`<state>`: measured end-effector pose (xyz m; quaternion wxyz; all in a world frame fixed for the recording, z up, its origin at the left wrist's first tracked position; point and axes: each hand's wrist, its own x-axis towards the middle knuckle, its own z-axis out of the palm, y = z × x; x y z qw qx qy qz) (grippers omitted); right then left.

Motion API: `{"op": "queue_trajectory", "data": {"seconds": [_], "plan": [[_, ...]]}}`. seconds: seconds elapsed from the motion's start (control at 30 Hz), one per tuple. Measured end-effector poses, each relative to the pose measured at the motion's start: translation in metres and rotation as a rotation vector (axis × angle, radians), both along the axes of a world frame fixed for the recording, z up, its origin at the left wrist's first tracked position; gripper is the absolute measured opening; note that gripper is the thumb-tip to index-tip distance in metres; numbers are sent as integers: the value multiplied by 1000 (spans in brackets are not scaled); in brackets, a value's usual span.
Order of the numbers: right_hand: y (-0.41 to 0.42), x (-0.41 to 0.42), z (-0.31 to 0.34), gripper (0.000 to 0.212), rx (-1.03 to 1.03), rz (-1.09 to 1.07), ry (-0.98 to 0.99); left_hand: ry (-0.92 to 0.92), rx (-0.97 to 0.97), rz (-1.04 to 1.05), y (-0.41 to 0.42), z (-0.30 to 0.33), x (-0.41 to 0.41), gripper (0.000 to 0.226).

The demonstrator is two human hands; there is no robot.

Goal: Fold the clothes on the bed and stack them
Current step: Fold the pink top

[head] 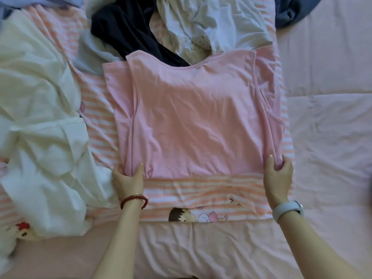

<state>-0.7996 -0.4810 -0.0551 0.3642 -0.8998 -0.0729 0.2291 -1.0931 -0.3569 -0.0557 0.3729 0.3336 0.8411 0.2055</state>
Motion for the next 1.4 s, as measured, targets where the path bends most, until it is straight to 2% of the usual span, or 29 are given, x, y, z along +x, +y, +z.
{"op": "queue_trajectory", "data": {"seconds": [0.07,0.13,0.17,0.27,0.33,0.43,0.5,0.6,0.67,0.87,0.97,1.1,1.2,1.3,1.4], "plan": [[-4,2,1,64,1,-105,104,-93,-31,61,1,1,-6,38],[-6,2,2,70,8,-161,166,-161,-32,81,-1,1,-10,33],[-6,1,4,66,8,-164,168,-192,-20,88,-2,4,-9,31],[-7,4,12,21,100,-163,94,-243,87,152,-3,14,-9,35],[-10,11,22,13,170,-169,35,-241,193,197,-3,23,-17,31],[-21,24,35,21,256,-213,15,-267,261,237,-9,30,-40,20],[-30,26,38,21,313,-265,149,-291,221,220,-20,36,-49,17],[-37,20,38,7,381,-366,413,-296,129,206,-38,40,-51,32],[-38,16,40,14,363,-407,462,-315,128,217,-44,39,-49,36],[-34,28,43,16,381,-452,440,-246,174,221,-35,33,-49,32],[-40,27,36,12,325,-421,465,-229,160,224,-40,31,-34,50],[-47,21,24,32,205,-345,391,-130,81,287,-60,25,-15,67],[-43,15,20,33,171,-323,489,-216,11,424,-71,17,0,52],[-34,10,19,29,213,-376,590,-367,-51,582,-68,10,6,14],[-25,6,21,22,296,-419,595,-380,29,583,-57,2,4,25]]}}
